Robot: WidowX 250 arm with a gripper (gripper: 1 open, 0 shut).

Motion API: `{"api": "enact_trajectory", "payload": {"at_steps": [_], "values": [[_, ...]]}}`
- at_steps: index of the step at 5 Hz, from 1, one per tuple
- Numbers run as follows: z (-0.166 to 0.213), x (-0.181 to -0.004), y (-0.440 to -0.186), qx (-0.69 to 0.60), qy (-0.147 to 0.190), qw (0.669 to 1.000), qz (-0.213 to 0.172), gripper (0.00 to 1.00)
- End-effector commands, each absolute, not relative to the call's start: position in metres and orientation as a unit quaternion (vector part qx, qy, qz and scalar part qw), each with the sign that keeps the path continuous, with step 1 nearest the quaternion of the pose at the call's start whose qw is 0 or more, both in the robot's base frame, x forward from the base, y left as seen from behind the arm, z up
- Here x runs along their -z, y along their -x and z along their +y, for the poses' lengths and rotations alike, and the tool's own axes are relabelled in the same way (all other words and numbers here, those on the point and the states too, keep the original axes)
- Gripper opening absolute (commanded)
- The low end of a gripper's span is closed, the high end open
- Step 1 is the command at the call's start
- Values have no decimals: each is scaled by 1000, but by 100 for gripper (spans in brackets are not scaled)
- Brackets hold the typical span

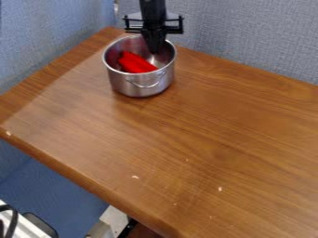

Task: Move the red object from the metal pot to the table

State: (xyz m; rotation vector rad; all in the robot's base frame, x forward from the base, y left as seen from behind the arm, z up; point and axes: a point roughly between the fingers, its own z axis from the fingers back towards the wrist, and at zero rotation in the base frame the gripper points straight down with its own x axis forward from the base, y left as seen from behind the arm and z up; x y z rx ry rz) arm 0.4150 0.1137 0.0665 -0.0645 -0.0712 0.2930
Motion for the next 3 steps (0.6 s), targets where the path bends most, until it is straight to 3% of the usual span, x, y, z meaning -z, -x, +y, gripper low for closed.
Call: {"api": "enact_trajectory", "payload": {"at_steps": [1,3], "values": [[112,-87,-429,-146,34,986,-70,0],[119,-79,-433,-158,27,984,-72,0]]}}
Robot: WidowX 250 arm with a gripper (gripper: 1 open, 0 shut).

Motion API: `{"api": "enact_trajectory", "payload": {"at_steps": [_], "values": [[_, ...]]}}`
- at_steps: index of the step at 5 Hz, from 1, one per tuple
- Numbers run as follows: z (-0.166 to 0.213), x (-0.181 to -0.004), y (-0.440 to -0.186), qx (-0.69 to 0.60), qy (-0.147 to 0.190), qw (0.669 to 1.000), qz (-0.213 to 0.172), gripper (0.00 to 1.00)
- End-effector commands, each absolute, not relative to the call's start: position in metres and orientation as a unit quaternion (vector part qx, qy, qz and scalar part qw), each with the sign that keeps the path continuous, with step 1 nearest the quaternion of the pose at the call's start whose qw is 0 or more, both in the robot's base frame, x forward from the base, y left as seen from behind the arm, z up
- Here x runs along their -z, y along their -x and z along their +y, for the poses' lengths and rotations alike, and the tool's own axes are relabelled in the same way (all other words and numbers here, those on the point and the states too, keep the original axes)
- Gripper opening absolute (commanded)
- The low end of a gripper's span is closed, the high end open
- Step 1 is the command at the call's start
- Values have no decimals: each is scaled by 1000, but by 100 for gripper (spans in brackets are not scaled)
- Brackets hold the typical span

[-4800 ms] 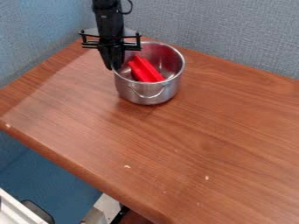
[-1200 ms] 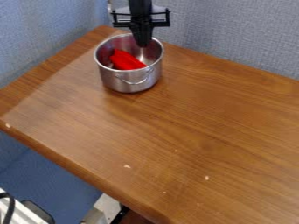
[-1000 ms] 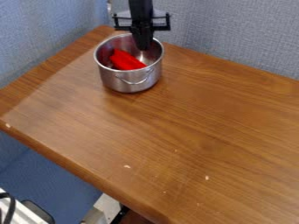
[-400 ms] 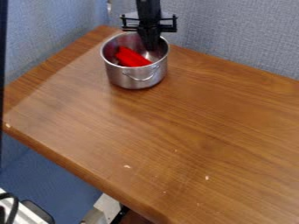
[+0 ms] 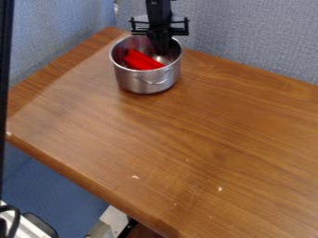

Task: Move the red object from the metal pot to the table

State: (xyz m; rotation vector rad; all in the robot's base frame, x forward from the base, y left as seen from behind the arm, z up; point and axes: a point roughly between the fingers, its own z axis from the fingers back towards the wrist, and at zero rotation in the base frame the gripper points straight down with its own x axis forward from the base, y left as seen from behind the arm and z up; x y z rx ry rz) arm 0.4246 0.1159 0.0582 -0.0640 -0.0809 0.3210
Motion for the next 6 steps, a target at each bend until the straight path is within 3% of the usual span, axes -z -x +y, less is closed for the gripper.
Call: {"api": "enact_trajectory", "payload": {"at_steps": [1,4,6], "values": [[125,-78,-432,-165,23,983,-73,0],[147,-91,-439,-160,14,984,-80,0],[128,-120,-434,-197,14,975,-99,0]]}}
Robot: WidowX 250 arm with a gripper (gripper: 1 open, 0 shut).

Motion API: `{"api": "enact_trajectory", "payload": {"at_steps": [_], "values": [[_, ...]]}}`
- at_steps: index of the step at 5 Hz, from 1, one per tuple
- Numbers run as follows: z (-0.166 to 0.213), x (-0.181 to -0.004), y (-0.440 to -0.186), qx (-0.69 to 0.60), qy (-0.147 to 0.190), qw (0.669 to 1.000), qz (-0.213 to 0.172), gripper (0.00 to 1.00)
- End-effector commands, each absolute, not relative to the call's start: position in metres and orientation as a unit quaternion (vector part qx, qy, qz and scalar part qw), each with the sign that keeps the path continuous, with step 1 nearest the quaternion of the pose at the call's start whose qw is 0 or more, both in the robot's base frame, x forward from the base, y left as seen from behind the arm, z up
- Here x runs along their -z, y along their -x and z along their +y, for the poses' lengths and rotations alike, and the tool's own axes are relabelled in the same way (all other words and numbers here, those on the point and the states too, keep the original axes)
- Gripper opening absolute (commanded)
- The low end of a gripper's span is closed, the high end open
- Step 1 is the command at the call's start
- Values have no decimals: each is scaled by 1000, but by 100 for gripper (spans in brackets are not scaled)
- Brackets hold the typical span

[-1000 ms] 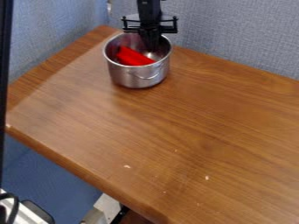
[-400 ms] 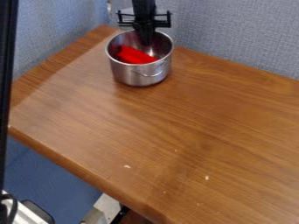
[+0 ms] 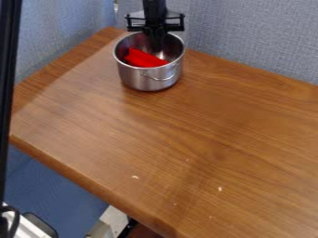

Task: Move the red object from the metal pot to the table

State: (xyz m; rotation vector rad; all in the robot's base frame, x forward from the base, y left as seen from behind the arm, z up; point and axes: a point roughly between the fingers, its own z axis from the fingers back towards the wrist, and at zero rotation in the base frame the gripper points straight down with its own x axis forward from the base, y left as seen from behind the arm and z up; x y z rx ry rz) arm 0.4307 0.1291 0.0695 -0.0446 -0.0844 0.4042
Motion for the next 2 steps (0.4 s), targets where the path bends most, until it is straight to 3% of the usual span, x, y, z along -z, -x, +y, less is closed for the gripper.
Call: {"api": "enact_trajectory", "payload": {"at_steps": [1,2], "values": [[126,-144,-428,-201,20,972,-116,0],[119,-172,-422,-189,42,973,-128,0]]}}
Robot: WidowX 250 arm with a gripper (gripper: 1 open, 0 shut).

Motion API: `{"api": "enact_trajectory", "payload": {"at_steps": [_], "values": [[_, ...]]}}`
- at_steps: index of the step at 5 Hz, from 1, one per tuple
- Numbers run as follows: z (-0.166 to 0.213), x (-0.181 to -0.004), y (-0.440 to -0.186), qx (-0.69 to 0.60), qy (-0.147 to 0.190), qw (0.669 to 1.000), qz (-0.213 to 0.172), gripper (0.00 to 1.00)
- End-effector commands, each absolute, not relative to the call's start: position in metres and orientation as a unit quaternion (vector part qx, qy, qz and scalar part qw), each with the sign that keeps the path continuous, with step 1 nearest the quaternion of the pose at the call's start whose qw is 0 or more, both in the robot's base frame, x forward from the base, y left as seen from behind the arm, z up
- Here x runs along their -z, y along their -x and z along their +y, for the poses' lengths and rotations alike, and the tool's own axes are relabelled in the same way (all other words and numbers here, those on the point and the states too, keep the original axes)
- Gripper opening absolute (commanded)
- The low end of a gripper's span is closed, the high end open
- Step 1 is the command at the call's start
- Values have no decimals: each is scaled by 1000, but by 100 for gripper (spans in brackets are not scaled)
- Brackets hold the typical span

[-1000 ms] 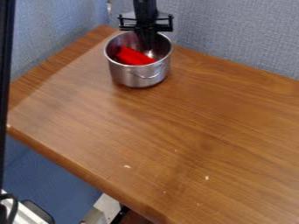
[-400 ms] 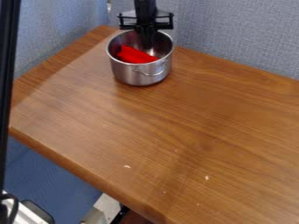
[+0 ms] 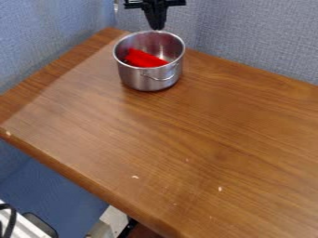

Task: Move the red object from the metal pot to the table

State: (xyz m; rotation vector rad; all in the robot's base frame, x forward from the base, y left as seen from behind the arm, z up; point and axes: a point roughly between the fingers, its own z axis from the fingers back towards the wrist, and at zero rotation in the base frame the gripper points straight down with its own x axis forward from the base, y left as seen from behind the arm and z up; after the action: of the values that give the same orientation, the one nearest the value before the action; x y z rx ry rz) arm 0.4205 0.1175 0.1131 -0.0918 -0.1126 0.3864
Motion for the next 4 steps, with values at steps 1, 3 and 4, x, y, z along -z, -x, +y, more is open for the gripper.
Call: {"api": "enact_trajectory", "payload": {"at_steps": [1,3,4], "values": [[113,-179,-422,-150,33,980,-126,0],[121,-159,-422,-177,17,979,-102,100],[120,-145,-417,-175,5,981,-85,100]]}}
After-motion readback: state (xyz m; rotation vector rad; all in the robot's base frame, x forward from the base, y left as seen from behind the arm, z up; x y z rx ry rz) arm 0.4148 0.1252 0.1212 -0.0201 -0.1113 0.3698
